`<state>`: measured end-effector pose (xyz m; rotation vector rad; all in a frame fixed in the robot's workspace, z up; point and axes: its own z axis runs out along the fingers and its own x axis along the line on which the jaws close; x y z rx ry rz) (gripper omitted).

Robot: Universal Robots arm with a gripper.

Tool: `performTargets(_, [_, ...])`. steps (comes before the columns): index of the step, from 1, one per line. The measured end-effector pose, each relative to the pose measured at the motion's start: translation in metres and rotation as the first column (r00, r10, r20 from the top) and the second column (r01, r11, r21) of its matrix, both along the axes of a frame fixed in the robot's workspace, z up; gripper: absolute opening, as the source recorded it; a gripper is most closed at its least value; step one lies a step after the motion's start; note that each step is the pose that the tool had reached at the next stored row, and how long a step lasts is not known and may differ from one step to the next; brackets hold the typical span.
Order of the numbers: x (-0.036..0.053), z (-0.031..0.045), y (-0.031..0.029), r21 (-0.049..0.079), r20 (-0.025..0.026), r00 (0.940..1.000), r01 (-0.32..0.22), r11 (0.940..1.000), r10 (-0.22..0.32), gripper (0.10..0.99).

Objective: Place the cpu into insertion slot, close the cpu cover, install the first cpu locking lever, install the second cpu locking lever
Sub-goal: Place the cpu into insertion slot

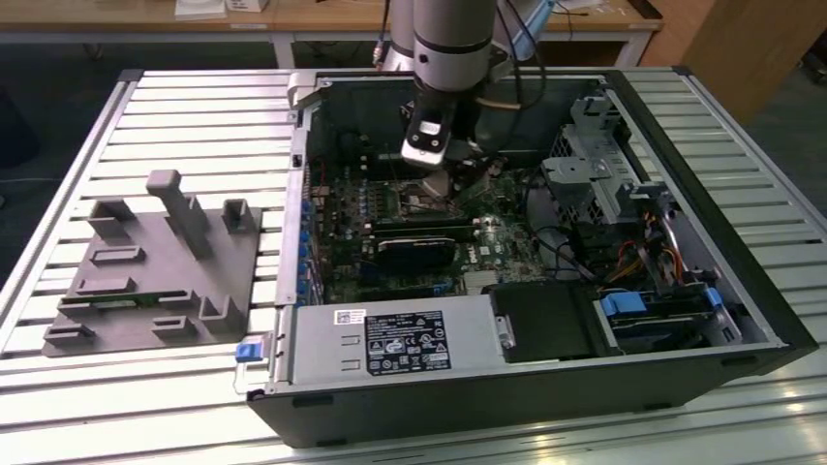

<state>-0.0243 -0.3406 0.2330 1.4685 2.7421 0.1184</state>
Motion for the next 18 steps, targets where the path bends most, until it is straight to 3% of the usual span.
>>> performTargets(7, [-0.0004,-0.002,0.0,0.0,0.0,0.9929,0.119,0.9929,-0.119,0.537])
performTargets(14, [-0.0089,-0.004,0.0007,0.0,-0.0001,0.9853,0.171,0.9853,-0.171,0.537])
performTargets(18, [-0.0116,-0.0055,0.0011,0.0,0.0,0.9776,0.211,0.9776,-0.211,0.537])
